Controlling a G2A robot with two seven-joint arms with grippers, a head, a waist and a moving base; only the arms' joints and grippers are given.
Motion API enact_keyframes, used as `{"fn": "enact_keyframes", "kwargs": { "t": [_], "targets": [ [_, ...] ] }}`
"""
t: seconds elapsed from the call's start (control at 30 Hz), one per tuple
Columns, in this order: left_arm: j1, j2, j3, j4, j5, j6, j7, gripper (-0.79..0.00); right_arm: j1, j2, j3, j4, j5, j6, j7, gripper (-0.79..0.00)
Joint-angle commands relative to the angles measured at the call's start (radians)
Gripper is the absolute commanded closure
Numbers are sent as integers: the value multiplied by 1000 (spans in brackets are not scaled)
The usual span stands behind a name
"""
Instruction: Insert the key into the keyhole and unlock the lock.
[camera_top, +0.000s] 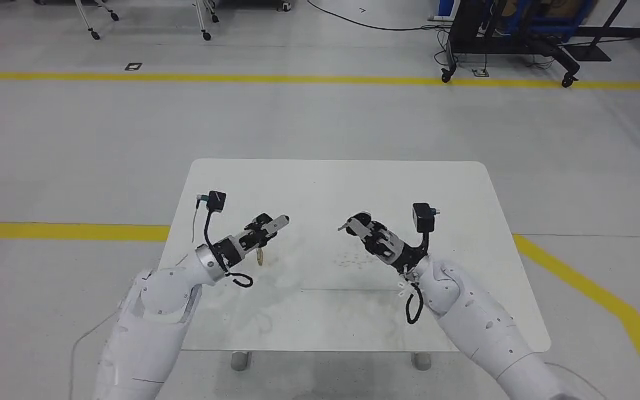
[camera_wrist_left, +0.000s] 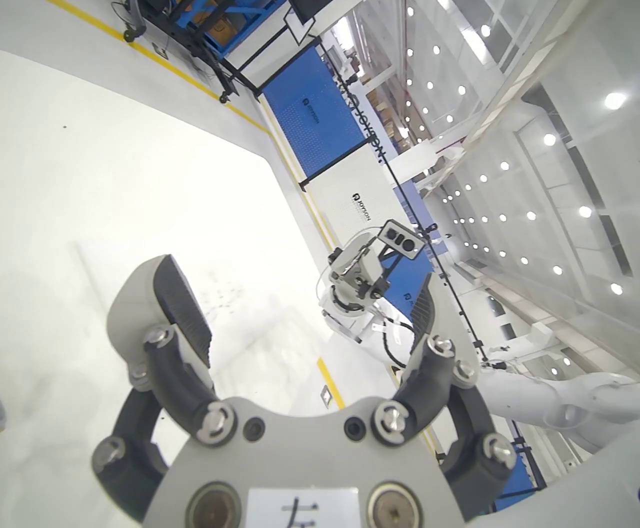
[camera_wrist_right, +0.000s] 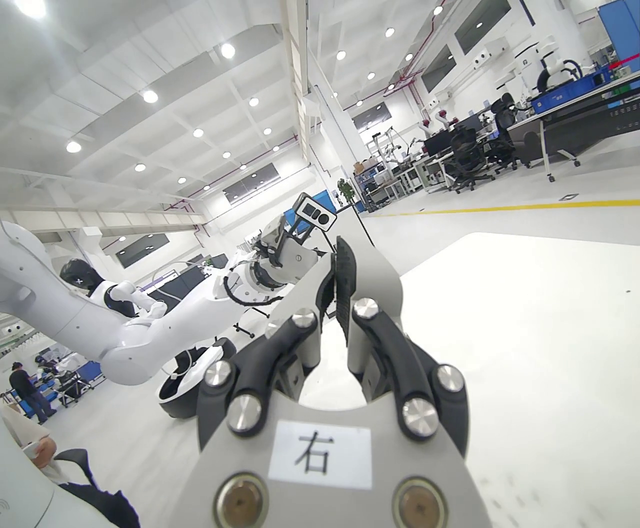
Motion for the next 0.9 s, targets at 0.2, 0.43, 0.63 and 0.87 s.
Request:
{"fn": "enact_keyframes", "kwargs": {
  "t": [0.2, 0.43, 0.63, 0.87],
  "targets": [
    [52, -6, 10, 55, -157, -118, 26, -785, -27, -9, -39, -14, 149, 0, 22, 0],
    [-37, -16, 39, 194, -517, -273, -124, -779, 13, -36, -143, -8, 553, 21, 211, 0],
    [-68, -15, 70, 217, -474, -360, -213, -511, 27, -50, -188, -8, 658, 79, 341, 0],
    [-70, -16, 116, 191, -356, -361, -194, -480, 24, -54, -187, -40, 691, 119, 430, 0]
  ]
}}
